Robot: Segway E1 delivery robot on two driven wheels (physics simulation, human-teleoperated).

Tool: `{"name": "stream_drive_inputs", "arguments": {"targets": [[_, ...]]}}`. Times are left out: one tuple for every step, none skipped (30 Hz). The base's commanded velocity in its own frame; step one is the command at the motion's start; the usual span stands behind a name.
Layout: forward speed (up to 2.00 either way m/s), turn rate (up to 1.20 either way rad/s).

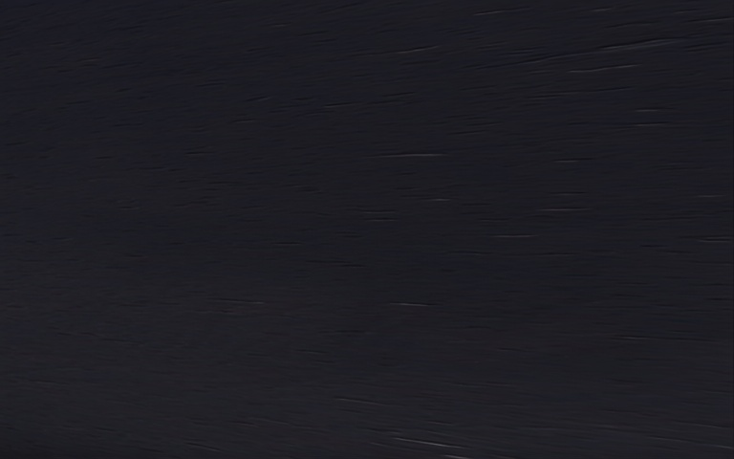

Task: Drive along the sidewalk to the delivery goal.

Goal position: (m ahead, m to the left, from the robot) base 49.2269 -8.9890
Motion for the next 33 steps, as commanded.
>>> {"name": "stream_drive_inputs", "arguments": {"targets": [[0.0,0.0],[0.0,0.0],[0.0,0.0],[0.0,0.0],[0.0,0.0],[0.0,0.0],[0.0,0.0],[0.0,0.0],[0.0,0.0],[0.0,0.0],[0.0,0.0],[0.0,0.0],[0.0,0.0],[0.0,0.0],[0.0,0.0],[0.0,0.0],[0.0,0.0],[0.0,0.0],[0.0,0.0],[0.0,0.0],[0.0,0.0],[0.0,0.0],[0.0,0.0],[0.0,0.0],[0.0,0.0],[0.0,0.0],[0.0,0.0],[0.0,0.0],[0.0,0.0],[0.0,0.0],[0.0,0.03],[0.0,0.06],[0.0,0.07]]}}
